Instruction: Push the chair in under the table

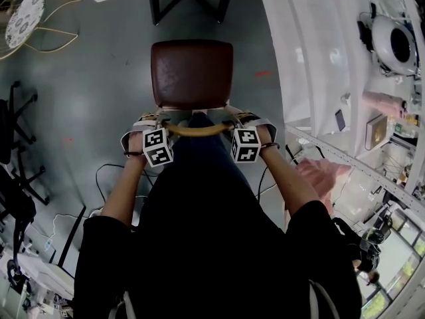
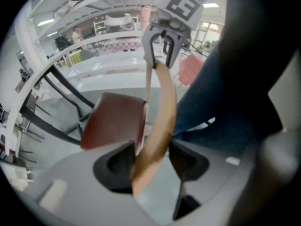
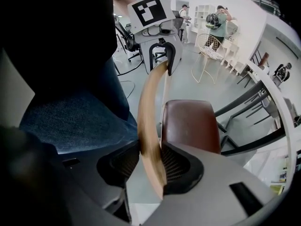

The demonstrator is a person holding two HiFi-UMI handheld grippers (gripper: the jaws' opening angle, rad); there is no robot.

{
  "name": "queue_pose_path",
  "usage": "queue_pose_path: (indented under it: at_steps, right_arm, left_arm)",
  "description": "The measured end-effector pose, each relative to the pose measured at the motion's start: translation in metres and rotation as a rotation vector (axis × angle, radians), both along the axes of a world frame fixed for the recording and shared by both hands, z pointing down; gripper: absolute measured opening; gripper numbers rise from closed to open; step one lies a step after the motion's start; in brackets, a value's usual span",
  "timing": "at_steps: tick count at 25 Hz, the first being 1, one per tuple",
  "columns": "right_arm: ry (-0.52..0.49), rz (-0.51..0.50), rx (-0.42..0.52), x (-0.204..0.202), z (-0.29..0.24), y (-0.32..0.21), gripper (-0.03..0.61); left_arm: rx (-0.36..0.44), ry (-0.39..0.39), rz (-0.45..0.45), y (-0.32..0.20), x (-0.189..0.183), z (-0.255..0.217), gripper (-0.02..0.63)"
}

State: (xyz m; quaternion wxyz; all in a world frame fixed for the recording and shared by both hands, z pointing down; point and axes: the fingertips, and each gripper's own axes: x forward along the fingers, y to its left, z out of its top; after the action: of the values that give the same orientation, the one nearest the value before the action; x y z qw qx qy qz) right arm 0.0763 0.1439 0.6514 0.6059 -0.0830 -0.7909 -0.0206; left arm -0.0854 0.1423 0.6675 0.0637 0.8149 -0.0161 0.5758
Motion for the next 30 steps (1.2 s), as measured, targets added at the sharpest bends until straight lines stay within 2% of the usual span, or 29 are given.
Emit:
queue_pose_path:
  at_steps: [6, 9, 15, 30]
  right_arm:
    - [0.073, 0.051, 0.104, 0.029, 0.004, -0.042, 0.152]
    - [0.067, 0.064, 0.133, 0.025, 0.002, -0.066, 0.152]
    - [0.022, 0.099, 0.139, 0.006, 0.003, -0.096, 0.153]
    - [0.013, 0.071, 0.146, 0.01, 0.003, -0.189, 0.152]
  left_arm:
    - [0.044, 0.015, -0.065, -0.025, 0.028, 0.005, 0.227]
    - [0.065, -0.009, -0.075, -0.049, 0.023, 0.005, 0.227]
    - [0.088, -0.062, -0.07, -0.09, 0.002, 0.006, 0.232]
    - [0.097, -0.107, -0.103, -0.18, 0.006, 0.007, 0.231]
